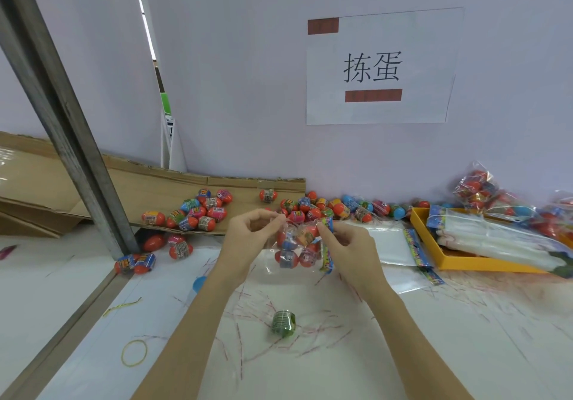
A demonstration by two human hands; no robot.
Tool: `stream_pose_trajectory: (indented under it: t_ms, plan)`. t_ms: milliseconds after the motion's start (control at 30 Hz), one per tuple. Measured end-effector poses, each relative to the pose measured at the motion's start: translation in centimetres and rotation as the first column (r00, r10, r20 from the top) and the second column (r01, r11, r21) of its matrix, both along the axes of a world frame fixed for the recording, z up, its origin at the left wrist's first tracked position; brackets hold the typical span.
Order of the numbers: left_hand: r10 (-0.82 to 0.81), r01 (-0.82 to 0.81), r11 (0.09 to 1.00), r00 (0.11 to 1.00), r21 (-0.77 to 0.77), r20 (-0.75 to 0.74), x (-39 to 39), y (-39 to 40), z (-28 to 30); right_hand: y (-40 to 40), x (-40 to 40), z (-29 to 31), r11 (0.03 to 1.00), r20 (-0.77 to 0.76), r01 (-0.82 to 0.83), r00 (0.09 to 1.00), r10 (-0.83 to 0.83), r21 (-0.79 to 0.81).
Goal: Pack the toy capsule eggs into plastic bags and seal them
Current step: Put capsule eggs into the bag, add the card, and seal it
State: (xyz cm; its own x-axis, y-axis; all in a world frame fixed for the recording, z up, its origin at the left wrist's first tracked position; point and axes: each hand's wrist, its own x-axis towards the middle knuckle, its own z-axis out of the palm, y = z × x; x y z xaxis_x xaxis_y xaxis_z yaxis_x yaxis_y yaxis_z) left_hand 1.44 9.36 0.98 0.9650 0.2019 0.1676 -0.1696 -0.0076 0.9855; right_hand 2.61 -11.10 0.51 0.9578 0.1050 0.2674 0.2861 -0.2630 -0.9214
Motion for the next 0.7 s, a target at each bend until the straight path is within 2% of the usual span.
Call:
stream_pose_trajectory:
  t_ms: [67, 167, 300, 433, 567, 633, 700]
  plan:
    - [0.034, -0.034, 0.999, 0.999, -0.003, 0.012, -0.1, -0.04, 0.15, -0.05, -0.03, 0.16, 0.998, 0.028, 0.017, 0.999, -0.019, 0.052]
    - [0.097, -0.096, 0.992, 0.995, -0.082, 0.005, -0.21, -0.18, 0.44, -0.09, 0.11, 0.45, 0.977, -0.019, 0.028, 1.0, -0.024, 0.211]
    - [0.142, -0.148, 0.97, 0.989, -0.193, -0.047, -0.28, -0.35, 0.65, 0.5, 0.07, 0.27, 0.969, -0.023, 0.043, 0.999, -0.039, 0.244]
    - [0.101, -0.112, 0.973, 0.993, -0.203, -0.062, -0.31, -0.21, 0.65, 0.71, 0.2, 0.23, 0.97, 0.027, 0.058, 0.997, -0.066, 0.236]
    - [-0.085, 0.073, 0.984, 0.994, -0.161, -0.073, -0.38, -0.08, 0.73, 0.26, 0.31, 0.22, 0.969, 0.046, 0.12, 0.99, -0.133, 0.214]
    - [-0.093, 0.083, 0.988, 0.993, -0.13, -0.072, -0.28, 0.01, 0.71, 0.0, 0.37, 0.19, 0.973, 0.06, 0.125, 0.989, -0.139, 0.195]
    - [-0.053, 0.046, 0.992, 0.997, -0.116, -0.063, -0.2, 0.08, 0.61, -0.17, 0.45, 0.0, 0.986, 0.139, 0.138, 0.979, -0.151, 0.098]
